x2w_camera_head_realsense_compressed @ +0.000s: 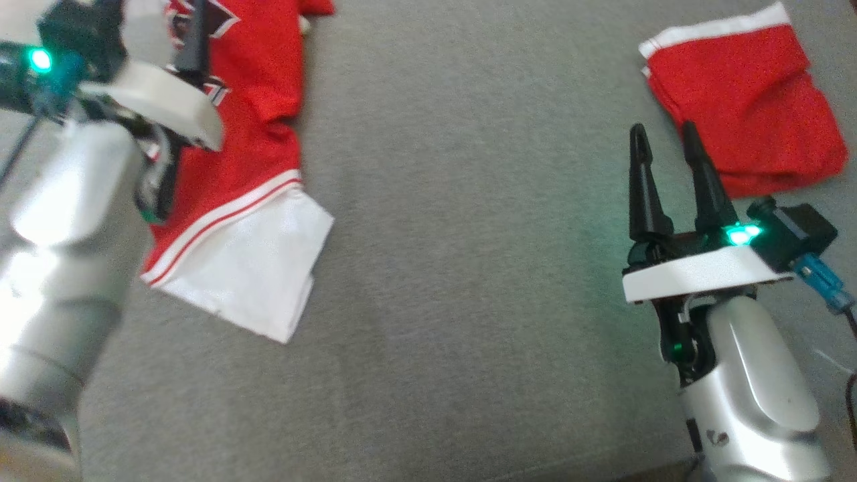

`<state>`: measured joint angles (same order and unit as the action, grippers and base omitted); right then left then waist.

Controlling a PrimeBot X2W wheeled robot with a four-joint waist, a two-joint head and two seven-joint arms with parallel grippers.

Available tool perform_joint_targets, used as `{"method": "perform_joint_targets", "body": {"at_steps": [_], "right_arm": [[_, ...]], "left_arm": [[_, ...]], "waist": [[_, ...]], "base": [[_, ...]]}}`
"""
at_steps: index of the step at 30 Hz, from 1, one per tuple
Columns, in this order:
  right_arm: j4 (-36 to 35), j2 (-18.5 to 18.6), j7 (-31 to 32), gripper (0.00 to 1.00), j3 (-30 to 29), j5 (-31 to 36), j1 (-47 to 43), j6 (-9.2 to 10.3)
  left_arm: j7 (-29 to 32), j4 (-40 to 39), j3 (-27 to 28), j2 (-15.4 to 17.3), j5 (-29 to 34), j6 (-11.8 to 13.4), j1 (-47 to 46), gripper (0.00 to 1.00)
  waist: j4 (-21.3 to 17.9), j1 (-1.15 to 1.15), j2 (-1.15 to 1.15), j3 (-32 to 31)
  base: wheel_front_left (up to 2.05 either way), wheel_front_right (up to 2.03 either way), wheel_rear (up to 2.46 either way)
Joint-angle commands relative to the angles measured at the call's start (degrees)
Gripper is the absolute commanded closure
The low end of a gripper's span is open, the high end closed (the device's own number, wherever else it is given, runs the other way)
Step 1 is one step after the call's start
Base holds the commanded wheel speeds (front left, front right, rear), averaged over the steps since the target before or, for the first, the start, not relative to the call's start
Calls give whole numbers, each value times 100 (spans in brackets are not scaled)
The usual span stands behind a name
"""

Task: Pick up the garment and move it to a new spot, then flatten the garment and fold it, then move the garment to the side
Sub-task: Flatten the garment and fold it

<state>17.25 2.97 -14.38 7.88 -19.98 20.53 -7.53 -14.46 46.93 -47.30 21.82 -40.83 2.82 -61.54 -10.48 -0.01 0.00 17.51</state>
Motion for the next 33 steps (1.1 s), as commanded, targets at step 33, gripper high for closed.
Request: {"method": "perform_joint_targets", "body": {"at_steps": [33], "right_arm": [[-239,221,749,0,44,401,-119,4]], "left_arm": [[-53,-3948,3286,-1709,2033,-329,4715,0]], "waist": [[2059,1,0,-526]], "base": [[0,0,0]]}}
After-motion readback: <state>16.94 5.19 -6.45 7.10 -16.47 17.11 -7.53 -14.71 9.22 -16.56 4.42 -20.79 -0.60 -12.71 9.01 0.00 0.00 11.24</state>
